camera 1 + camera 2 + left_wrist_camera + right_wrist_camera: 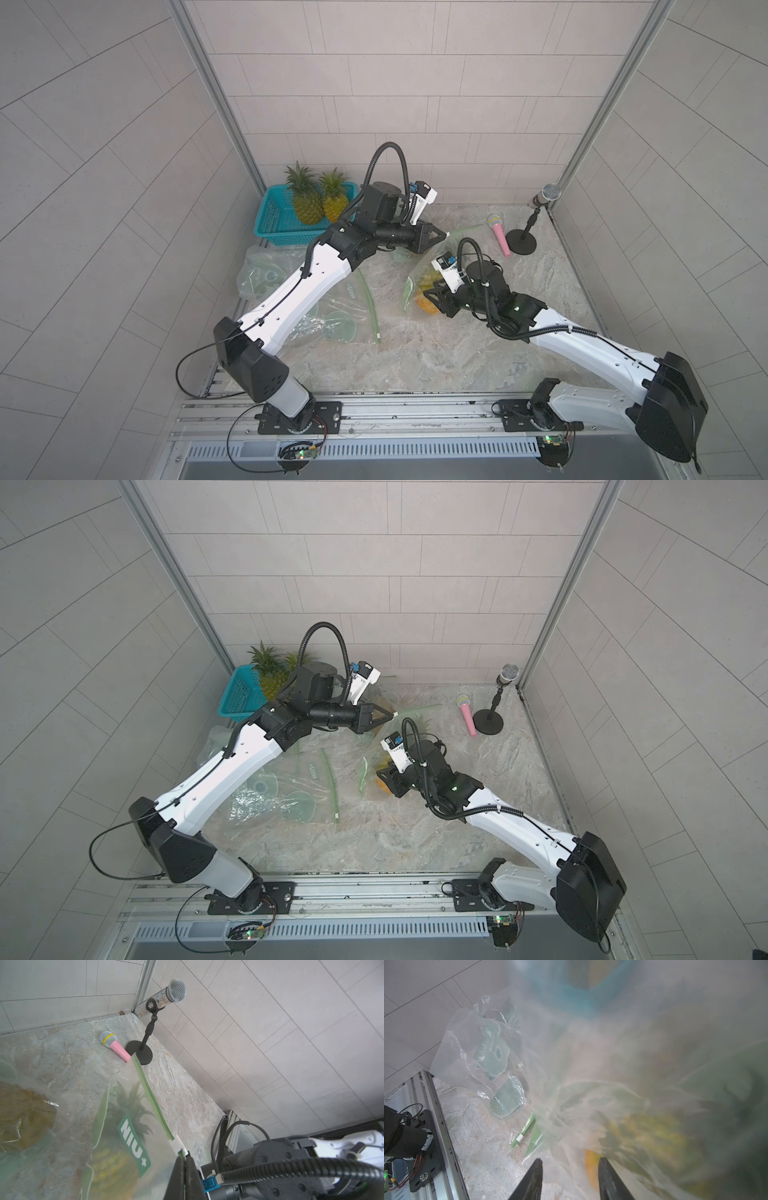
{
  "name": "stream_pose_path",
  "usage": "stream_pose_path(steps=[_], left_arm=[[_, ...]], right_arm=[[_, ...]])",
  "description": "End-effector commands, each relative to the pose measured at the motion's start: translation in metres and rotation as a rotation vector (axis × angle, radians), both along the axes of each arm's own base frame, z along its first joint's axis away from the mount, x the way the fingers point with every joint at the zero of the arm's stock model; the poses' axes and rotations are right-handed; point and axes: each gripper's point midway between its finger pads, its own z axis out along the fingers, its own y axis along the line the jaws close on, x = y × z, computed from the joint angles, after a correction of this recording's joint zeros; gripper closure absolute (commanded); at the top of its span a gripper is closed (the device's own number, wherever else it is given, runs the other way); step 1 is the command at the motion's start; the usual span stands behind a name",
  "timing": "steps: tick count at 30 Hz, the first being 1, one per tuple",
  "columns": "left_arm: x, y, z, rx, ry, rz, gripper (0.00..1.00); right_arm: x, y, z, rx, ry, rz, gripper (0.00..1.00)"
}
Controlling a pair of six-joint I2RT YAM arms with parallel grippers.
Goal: Open the zip-top bag and take out the pineapple
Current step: Adjust the zipper food storage bag at the center of the board.
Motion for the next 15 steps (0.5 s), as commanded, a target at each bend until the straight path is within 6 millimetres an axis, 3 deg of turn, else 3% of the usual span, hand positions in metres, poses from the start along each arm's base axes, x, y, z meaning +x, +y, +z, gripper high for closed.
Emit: stream_pose_path(steps=[1, 5, 9, 15], left_arm=[[-0.016, 0.013, 0.028, 0.032, -0.208, -0.050, 1.00], [-0.022, 0.030, 0.012, 0.144, -0.312, -0.061, 1.00], [-0.040, 0.036, 0.000, 0.189, -0.376, -0.163, 1.00], [-0.061, 0.042, -0.017, 0.208, -0.421, -0.261, 1.00]], right_arm=[[-0.004, -0.005, 0.039, 0.066, -0.145, -0.001, 0.54], [-0.020, -0.025, 0.072, 0.086, -0.260, -0.006, 0.51], [-0.026, -0.051, 0.101, 0.053, -0.350, -0.057, 0.47], [-0.015, -0.069, 0.126, -0.025, -0.353, 0.035, 0.42]])
